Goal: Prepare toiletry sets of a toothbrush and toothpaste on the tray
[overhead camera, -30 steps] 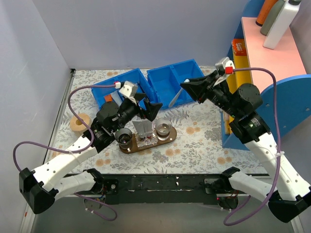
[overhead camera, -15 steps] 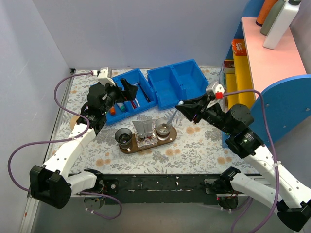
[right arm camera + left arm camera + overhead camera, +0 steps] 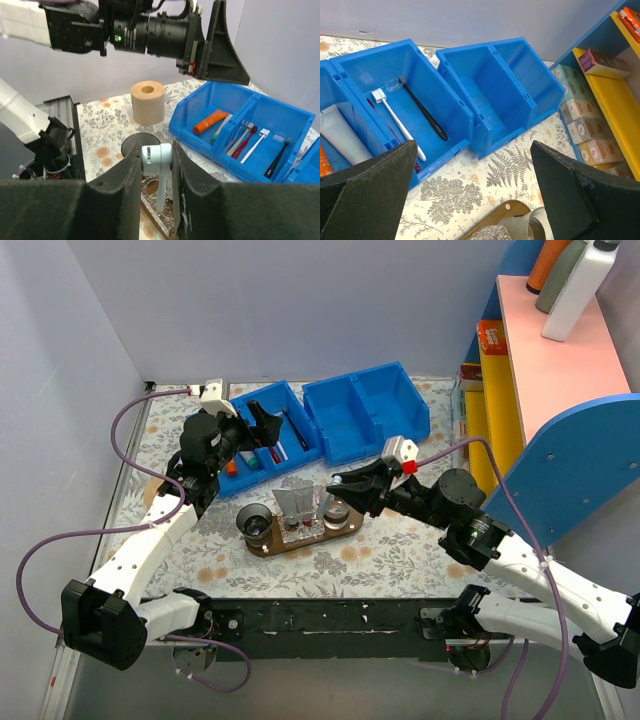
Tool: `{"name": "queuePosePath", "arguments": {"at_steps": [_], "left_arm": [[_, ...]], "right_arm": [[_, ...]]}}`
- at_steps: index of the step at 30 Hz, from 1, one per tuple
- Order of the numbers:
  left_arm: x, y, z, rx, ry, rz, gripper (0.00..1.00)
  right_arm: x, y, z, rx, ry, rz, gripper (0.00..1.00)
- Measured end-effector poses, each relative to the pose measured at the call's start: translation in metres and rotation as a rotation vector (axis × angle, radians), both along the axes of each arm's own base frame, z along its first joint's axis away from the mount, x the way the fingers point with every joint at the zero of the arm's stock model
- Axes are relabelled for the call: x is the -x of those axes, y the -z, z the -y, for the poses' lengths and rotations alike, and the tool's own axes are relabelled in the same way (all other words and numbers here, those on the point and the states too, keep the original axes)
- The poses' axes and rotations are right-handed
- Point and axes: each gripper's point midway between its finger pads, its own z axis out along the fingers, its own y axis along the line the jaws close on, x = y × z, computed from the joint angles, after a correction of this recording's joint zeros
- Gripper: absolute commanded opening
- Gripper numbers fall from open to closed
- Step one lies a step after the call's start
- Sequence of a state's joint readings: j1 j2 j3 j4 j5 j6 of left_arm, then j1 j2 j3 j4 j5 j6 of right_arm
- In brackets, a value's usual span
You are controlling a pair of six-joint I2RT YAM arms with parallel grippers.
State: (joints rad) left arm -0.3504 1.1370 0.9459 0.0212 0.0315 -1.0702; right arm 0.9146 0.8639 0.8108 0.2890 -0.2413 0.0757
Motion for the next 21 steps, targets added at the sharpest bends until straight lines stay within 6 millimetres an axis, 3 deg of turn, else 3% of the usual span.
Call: {"name": "queuePosePath", "arguments": {"at_steps": [6,21], "left_arm": [[-0.001,0.0,-0.001,0.0,-0.006,0.001,0.98],[-0.002,0.004,0.0,0.002,-0.006,-0.01,0.98]], "right_arm": [[0.001,0.021,-0.012,0.039,-0.01,0.01,0.01],[-0.011,0.043,-0.025,0.063,0.013,0.056,0.01]]}}
